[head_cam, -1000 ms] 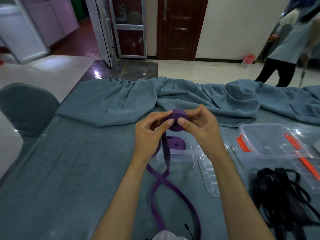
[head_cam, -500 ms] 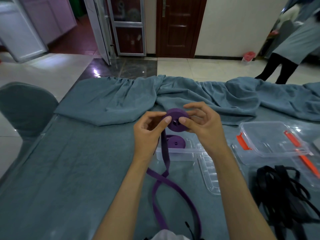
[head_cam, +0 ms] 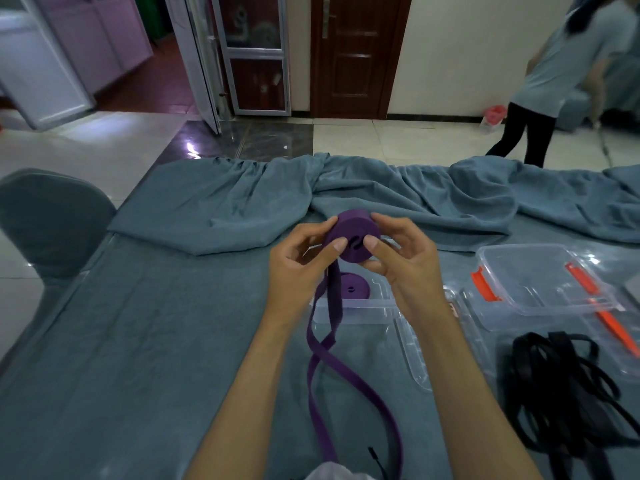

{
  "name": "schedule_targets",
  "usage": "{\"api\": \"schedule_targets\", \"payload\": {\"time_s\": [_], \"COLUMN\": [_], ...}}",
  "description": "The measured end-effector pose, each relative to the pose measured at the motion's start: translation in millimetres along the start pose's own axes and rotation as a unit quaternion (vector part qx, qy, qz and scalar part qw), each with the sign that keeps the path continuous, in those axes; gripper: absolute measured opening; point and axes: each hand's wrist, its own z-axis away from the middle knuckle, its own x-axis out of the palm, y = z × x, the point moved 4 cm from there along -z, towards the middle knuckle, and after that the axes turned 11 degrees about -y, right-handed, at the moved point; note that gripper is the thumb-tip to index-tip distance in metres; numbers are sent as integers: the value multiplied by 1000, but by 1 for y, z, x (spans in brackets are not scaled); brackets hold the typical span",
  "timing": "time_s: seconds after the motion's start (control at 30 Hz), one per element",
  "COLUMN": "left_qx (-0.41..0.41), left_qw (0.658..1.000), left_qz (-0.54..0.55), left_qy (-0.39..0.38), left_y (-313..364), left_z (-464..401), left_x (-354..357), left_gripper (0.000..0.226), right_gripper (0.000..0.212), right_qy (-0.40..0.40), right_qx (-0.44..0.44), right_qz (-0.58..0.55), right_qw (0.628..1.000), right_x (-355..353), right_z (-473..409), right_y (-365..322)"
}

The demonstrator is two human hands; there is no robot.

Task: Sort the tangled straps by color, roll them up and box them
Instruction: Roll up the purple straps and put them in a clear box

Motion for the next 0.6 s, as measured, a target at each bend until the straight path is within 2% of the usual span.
{"api": "schedule_targets", "payload": {"time_s": [0.03,0.17,0.27,0.33,0.5,0.6], "left_qx": [0,-11,-9,-8,-18,-27], "left_qw": [1000,998,1000,1000,997,998], "left_qz": [-11,-22,9,12,31,30], "left_qy": [1,58,17,2,72,40], "left_y": [0,-3,-2,1,0,0], "left_z": [0,5,3,1,1,2], "left_x": [0,-1,2,-1,-5,-6], "left_gripper": [33,29,26,29,30,21], "right_gripper": [30,37,30,25,27,23], "right_qy": [-1,17,24,20,13,40], "right_qx": [8,12,-27,-22,-2,-40], "right_qz": [5,64,56,49,102,77], "right_qw": [1000,998,998,998,995,995], "right_x": [1,-2,0,1,0,4], "right_z": [1,2,2,1,-1,0], "right_y": [1,-4,-10,-8,-8,-14]}}
